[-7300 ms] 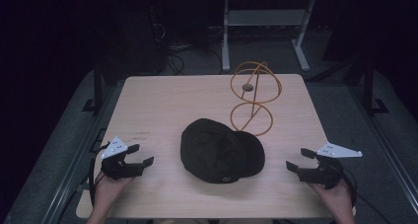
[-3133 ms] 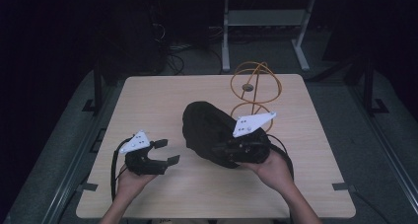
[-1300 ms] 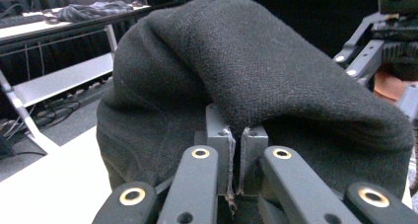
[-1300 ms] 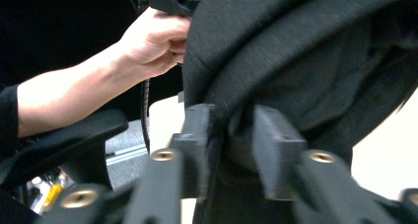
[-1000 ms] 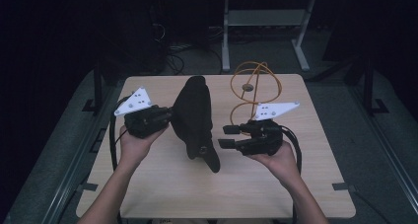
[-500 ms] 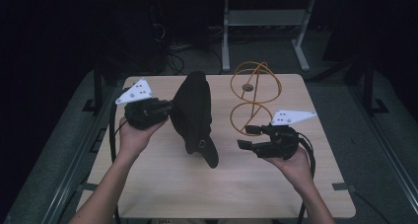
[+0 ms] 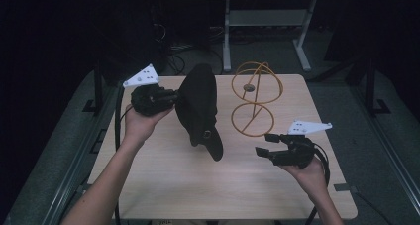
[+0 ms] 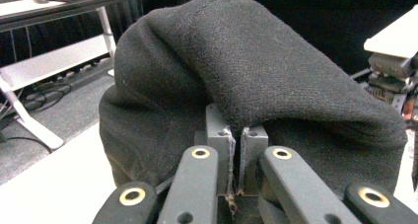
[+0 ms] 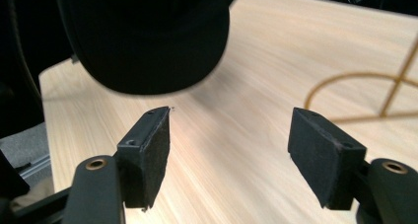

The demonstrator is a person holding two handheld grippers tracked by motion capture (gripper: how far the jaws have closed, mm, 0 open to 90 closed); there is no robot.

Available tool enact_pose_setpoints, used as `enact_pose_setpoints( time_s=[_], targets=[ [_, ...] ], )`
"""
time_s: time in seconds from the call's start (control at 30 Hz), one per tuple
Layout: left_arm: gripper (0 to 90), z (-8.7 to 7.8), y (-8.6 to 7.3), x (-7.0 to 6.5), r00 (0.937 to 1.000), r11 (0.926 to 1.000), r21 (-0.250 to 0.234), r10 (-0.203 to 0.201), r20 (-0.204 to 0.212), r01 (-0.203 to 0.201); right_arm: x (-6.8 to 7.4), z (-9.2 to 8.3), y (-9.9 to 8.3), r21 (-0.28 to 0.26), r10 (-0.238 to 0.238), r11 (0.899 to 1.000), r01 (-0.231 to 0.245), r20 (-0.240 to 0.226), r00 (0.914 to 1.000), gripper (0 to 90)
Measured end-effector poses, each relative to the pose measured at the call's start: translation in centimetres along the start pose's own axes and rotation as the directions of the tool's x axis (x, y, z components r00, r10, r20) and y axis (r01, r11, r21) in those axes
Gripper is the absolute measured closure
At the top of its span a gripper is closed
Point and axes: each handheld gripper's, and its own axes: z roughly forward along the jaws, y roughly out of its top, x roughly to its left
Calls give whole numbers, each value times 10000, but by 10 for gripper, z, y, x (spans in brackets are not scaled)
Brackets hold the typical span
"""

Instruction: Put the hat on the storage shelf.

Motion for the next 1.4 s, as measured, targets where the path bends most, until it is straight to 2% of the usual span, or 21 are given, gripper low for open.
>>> enact_pose_setpoints(
  time_s=[0.1, 0.13, 0.17, 0.27, 0.3, 0.5, 0.63, 0.87, 1.07, 1.1, 1.13, 1.17, 1.2, 1.23, 1.4],
  targets=[
    [872, 7, 9, 7, 10000, 10000, 73, -17, 82, 16, -8, -6, -14, 175, 178, 9997, -184, 351, 9992, 306],
    [872, 7, 9, 7, 10000, 10000, 73, -17, 82, 16, -8, -6, -14, 175, 178, 9997, -184, 351, 9992, 306],
    [872, 12, 14, 11, 9999, 10000, 60, -52, 110, 52, -13, -10, -17, 221, 282, 9993, -295, 588, 9979, 295],
    [872, 16, 19, 14, 9999, 10000, 69, -24, 136, 23, -16, -14, -20, 114, 376, 9992, -384, 655, 9971, 294],
    [872, 21, 25, 17, 9999, 10000, 60, -2, 167, 1, -20, -19, -21, 64, 397, 9992, -403, 803, 9960, 287],
    [872, 34, 42, 24, 9997, 9999, 124, 114, 235, -117, -29, -26, -26, -1, 592, 9982, -594, 1008, 9932, 263],
    [872, 48, 60, 29, 9992, 9993, 230, 299, 262, -305, -34, -29, -30, -30, 708, 9975, -708, 1012, 9923, 263],
    [872, 64, 80, 31, 9984, 9984, 273, 482, 292, -490, -38, -35, -33, -143, 731, 9973, -719, 1285, 9890, 262],
    [872, 80, 100, 32, 9967, 9963, 455, 708, 391, -726, -42, -43, -34, -398, 855, 9959, -808, 1385, 9867, 255],
    [872, 87, 107, 31, 9957, 9951, 524, 820, 437, -842, -43, -46, -35, -542, 943, 9947, -874, 1433, 9852, 255],
    [871, 87, 107, 31, 9957, 9951, 524, 820, 437, -842, -44, -48, -35, -589, 955, 9944, -878, 1450, 9848, 254],
    [871, 94, 115, 29, 9942, 9920, 725, 1002, 394, -1029, -44, -49, -36, -653, 991, 9938, -902, 1482, 9840, 254],
    [872, 94, 115, 29, 9942, 9920, 725, 1002, 394, -1029, -44, -49, -36, -653, 991, 9938, -902, 1482, 9840, 254],
    [871, 103, 121, 27, 9933, 9895, 910, 1087, 401, -1120, -45, -52, -37, -741, 1056, 9927, -950, 1548, 9823, 254],
    [871, 117, 130, 25, 9926, 9870, 1097, 1126, 463, -1171, -48, -57, -39, -865, 1142, 9911, -1010, 1637, 9799, 251]
  ],
)
